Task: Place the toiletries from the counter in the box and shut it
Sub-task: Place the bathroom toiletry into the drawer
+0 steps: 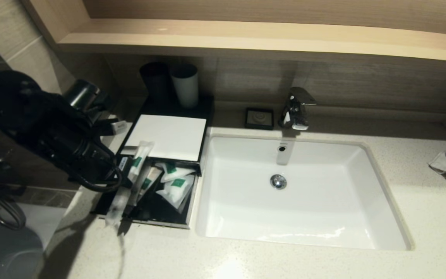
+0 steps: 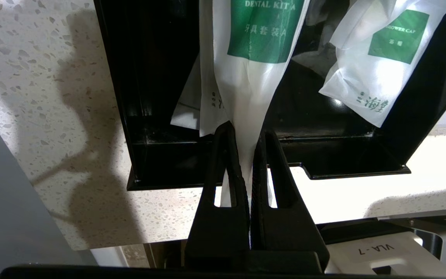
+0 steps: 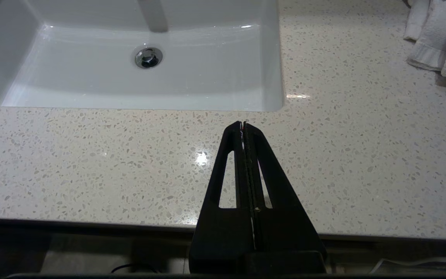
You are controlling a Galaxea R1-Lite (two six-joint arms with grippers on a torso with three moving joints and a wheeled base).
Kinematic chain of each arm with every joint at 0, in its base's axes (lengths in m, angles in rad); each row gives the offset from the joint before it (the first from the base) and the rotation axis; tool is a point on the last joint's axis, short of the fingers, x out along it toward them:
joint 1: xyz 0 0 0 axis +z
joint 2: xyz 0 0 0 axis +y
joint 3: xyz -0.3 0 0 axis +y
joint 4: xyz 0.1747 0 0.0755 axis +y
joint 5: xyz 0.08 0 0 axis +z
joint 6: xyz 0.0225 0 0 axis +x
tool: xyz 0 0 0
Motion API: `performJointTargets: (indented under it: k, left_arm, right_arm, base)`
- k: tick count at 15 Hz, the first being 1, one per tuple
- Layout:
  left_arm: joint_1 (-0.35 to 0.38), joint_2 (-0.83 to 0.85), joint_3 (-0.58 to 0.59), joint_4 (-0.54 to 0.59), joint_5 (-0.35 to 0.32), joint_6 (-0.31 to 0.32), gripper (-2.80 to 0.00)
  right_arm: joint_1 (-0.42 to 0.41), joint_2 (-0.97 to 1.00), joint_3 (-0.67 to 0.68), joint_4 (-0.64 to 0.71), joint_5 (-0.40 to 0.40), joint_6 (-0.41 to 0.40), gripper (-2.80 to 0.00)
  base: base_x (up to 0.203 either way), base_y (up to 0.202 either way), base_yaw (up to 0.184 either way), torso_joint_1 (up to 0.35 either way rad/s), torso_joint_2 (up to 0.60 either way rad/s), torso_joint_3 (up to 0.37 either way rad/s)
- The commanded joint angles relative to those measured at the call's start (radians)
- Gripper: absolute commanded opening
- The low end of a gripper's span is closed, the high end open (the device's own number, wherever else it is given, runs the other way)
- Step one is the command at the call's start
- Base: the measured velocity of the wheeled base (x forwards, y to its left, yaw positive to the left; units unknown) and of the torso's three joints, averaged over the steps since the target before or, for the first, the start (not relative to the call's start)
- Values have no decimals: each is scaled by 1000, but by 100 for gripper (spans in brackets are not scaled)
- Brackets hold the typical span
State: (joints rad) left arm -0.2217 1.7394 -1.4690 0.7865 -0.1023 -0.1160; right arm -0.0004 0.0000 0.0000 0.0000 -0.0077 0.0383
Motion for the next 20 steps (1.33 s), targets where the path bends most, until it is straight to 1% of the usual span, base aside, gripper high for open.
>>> performJointTargets:
  k: [1, 3, 6, 8, 11, 15, 20]
  left_arm:
    - [-1, 22, -12, 10, 1, -2, -280]
    - [-7, 23, -15, 29, 2, -3, -280]
    - [-25, -2, -5, 39, 3, -35, -280]
    - [-37, -29, -5, 45, 3, -38, -280]
    - [-54, -65, -13, 118, 3, -37, -280]
    - [-63, -32, -20, 184, 35, -39, -280]
    - [-68, 21, -25, 178, 33, -39, -280]
  right_arm:
    - [0, 0, 0, 0, 0, 0, -280]
    - [0, 0, 0, 0, 0, 0, -280]
    - [0, 0, 0, 0, 0, 0, -280]
    - [0, 0, 0, 0, 0, 0, -280]
    - [0, 0, 0, 0, 0, 0, -280]
    - [0, 0, 0, 0, 0, 0, -280]
    - [0, 0, 0, 0, 0, 0, -280]
  base:
    - [0, 0, 0, 0, 0, 0]
    - [0, 0, 0, 0, 0, 0]
    - [0, 0, 0, 0, 0, 0]
    - [0, 0, 0, 0, 0, 0]
    - [0, 0, 0, 0, 0, 0]
    - [0, 0, 0, 0, 0, 0]
    - [0, 0, 0, 0, 0, 0]
